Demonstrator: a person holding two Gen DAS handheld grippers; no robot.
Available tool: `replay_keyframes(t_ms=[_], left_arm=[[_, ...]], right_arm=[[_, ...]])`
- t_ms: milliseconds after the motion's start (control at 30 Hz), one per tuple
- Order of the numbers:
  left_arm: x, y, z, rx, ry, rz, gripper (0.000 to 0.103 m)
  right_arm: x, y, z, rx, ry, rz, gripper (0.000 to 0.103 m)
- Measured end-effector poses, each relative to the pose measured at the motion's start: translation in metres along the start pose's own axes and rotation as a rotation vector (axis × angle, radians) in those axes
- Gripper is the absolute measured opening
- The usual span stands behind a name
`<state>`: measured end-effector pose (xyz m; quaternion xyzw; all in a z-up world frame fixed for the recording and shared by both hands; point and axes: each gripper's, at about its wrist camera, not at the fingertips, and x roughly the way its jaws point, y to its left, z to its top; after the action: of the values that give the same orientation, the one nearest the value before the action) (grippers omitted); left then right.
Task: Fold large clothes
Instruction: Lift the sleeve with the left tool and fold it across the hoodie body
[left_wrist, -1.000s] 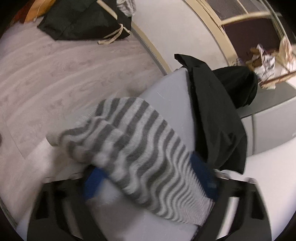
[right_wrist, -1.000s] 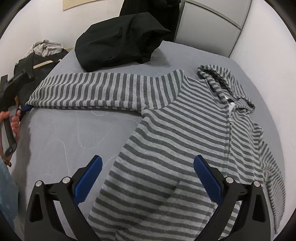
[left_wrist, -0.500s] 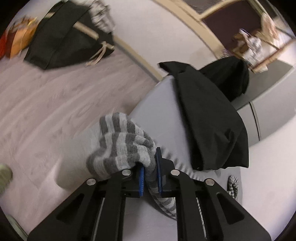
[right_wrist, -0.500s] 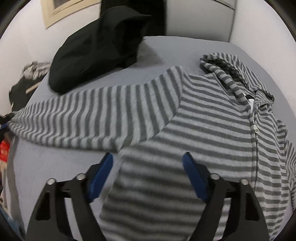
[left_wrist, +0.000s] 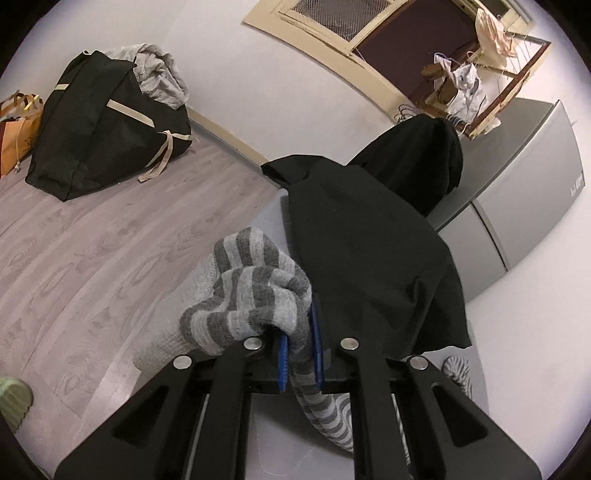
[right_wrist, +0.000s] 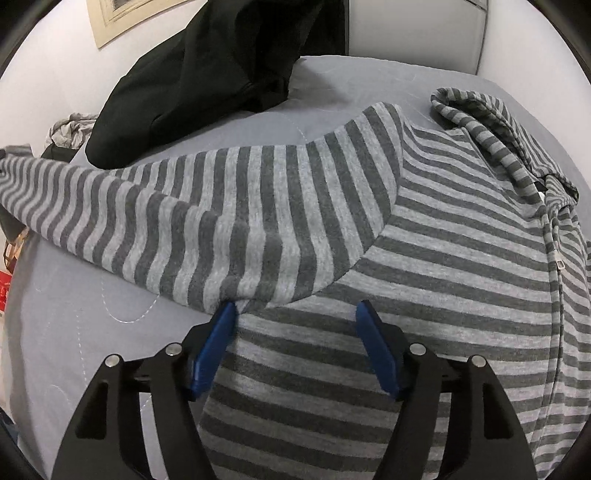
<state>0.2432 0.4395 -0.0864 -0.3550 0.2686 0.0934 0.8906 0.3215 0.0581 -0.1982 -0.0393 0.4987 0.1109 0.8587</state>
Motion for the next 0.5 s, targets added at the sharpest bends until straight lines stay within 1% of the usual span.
replay_keyframes(t_ms=[33, 133, 167, 200, 267, 400, 500], left_arm=[[-0.002, -0.002, -0.001, 0.005, -0.005, 0.002, 0.013], [-0.006, -0.011, -0.002, 0.026, -0.012, -0.006, 0.013], [-0.009, -0.014, -0.002, 0.029, -0.014, -0.015, 0.013], [-0.013, -0.02, -0.001, 0.038, -0.018, -0.028, 0.013], [-0.019, -0.032, 0.001, 0.07, -0.021, -0.045, 0.013], [-0.036, -0.074, 0.003, 0.179, -0.041, -0.083, 0.013], [-0.053, -0.119, 0.002, 0.263, -0.06, -0.144, 0.013]], right_arm=[[0.0, 0.001, -0.001, -0.006, 0.001, -0.005, 0.07], [0.0, 0.002, -0.002, -0.008, -0.001, -0.018, 0.076], [-0.002, 0.0, -0.002, 0.004, 0.001, -0.02, 0.085], [-0.007, -0.001, -0.004, 0.02, -0.003, -0.024, 0.088], [-0.025, -0.007, -0.004, 0.043, -0.032, -0.024, 0.09], [-0.056, -0.022, -0.005, 0.079, -0.071, -0.036, 0.093], [-0.081, -0.035, -0.008, 0.073, -0.078, -0.073, 0.097]])
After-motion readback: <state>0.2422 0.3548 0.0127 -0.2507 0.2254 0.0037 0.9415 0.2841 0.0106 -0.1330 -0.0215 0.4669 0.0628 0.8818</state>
